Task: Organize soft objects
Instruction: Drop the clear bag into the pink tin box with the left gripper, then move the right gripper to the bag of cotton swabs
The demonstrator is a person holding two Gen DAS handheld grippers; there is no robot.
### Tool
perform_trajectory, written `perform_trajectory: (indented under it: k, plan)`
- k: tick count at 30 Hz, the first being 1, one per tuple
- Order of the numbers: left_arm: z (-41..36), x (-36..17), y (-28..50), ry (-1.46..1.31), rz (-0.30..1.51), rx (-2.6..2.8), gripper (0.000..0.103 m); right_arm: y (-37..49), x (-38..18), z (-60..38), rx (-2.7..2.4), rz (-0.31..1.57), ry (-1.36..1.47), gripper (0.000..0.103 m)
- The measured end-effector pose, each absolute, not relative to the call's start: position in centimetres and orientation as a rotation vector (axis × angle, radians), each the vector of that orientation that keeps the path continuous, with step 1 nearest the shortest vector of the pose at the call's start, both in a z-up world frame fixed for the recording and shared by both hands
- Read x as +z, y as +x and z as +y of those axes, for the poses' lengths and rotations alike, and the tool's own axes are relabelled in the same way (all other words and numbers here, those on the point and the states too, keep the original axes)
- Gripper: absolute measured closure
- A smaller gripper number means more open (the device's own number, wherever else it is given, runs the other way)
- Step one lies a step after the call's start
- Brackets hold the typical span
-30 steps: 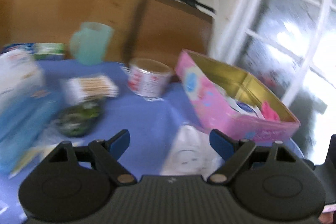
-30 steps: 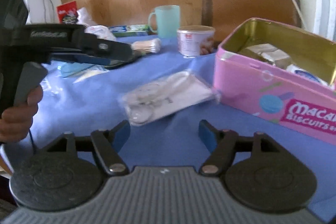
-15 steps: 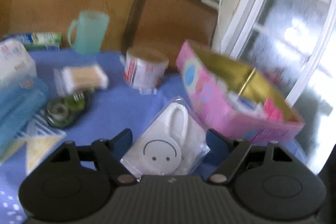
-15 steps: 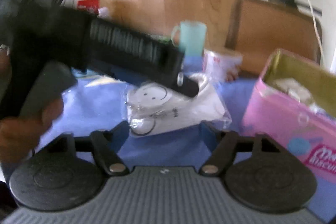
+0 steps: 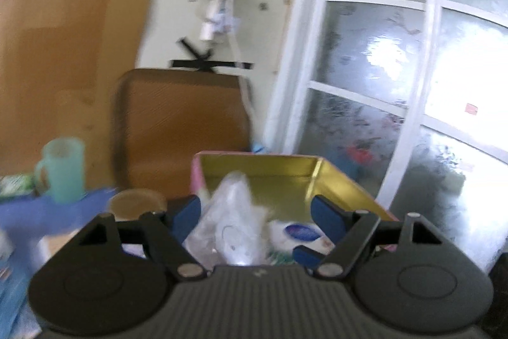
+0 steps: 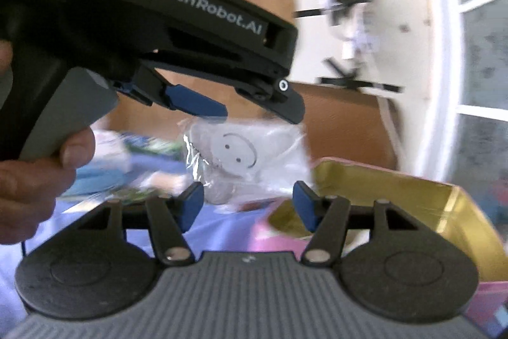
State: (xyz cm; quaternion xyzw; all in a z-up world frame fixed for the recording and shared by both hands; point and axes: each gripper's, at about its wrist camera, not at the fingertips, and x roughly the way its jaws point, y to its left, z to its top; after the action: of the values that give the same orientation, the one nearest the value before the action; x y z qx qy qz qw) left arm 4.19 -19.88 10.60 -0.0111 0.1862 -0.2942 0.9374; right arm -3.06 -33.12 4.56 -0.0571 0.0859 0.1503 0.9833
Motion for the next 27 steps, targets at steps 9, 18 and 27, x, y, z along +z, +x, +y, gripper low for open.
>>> perform_trajectory:
  k: [9,18,27]
  plan:
    - [-24.9,7.3,7.3,0.011,0.446,-0.619,0.021,1.1,2.7,-42.0,-0.073,0.262,-0.034,0.038]
    - [-16.8,8.7,7.9,-0.228,0.438,-0.5,0.019,0.3,4.4,-40.1,0.226,0.292,0.103,0.038]
    - [-10.1,7.1,4.4,-0.24,0.438,-0.404,0.015,5.5,6.1,-35.3,0.393,0.447,-0.041,0.038]
